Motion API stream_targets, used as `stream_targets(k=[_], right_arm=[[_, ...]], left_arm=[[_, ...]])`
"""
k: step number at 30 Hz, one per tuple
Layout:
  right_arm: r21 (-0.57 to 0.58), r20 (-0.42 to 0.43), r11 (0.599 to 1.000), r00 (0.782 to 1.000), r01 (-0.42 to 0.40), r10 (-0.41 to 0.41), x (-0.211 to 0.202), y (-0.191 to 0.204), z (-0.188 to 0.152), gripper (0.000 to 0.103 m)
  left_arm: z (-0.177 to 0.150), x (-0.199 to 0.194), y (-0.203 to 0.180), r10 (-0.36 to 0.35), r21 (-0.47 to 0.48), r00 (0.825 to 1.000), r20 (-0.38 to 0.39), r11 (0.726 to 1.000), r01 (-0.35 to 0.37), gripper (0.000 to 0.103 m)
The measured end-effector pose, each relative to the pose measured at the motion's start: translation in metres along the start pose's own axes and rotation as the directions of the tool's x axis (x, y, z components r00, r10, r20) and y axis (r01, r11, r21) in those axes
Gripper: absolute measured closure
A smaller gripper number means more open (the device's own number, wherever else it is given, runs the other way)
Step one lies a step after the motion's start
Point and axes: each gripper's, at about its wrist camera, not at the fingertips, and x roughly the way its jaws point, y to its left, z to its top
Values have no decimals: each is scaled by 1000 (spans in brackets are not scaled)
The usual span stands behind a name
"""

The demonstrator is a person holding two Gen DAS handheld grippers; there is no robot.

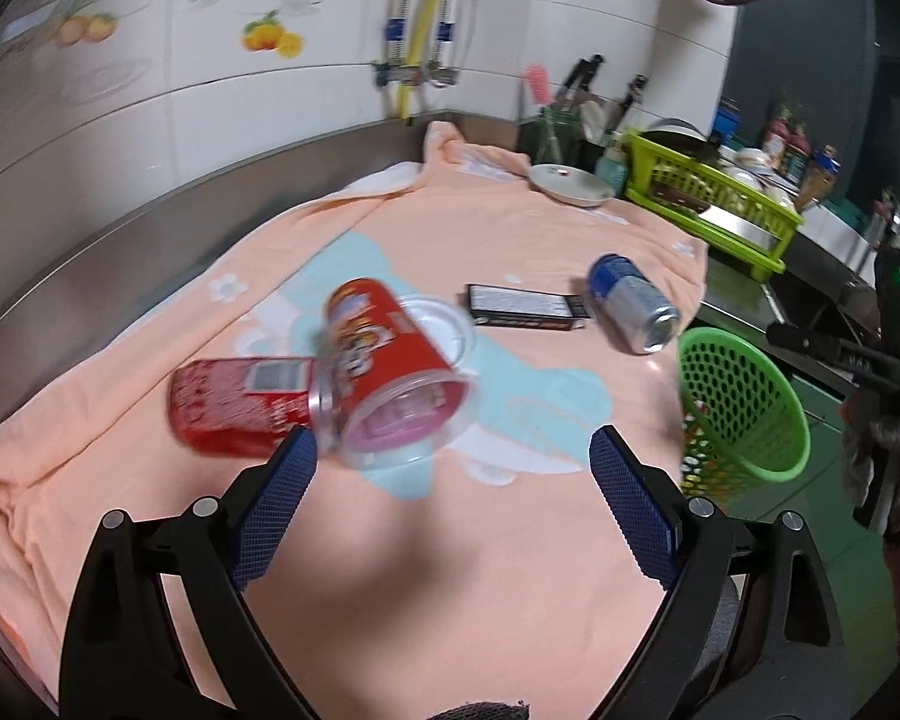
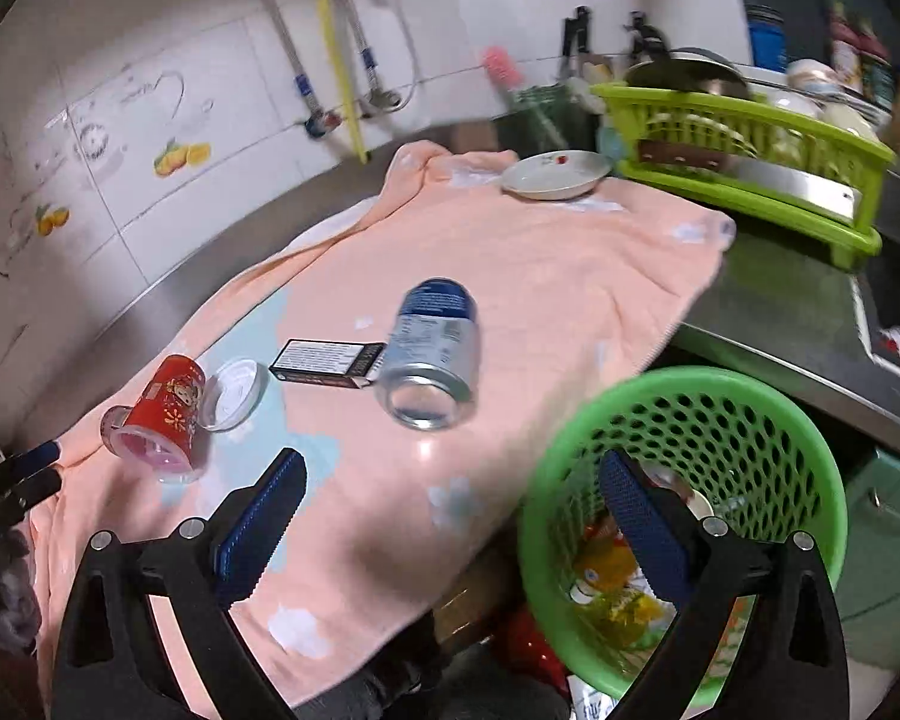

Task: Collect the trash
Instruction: 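Move the left tool to the red paper cup while the right approaches the blue can, then grasp the red paper cup with the left tool while the right grasps the blue-silver can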

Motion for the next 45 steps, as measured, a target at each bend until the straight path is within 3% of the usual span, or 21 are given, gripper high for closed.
stream_targets(k=[14,20,28,30,33,45], right_arm=[[-87,-188,996,982,-7,-9,89,33,54,9],[-65,-252,998,967,13,-29,125,29,63,18],[-65,-315,998,949,-1,-20,156,26,72,21],[-66,-337,998,941,-2,-20,163,26,74,21],[-76,-356,997,934,-11,-17,169,29,74,21],[-83,-405,996,914,-6,-29,191,28,73,27]], left_arm=[[11,1,31,59,-78,998,-12,995,-60,13],[29,5,37,52,-106,999,-1,993,-52,15],[61,53,27,44,-99,992,-120,994,-56,21],[69,68,29,-2,-132,989,-147,991,-17,21],[78,91,34,-4,-173,982,-190,984,-30,21],[72,134,39,-5,-204,949,-315,977,-63,21]])
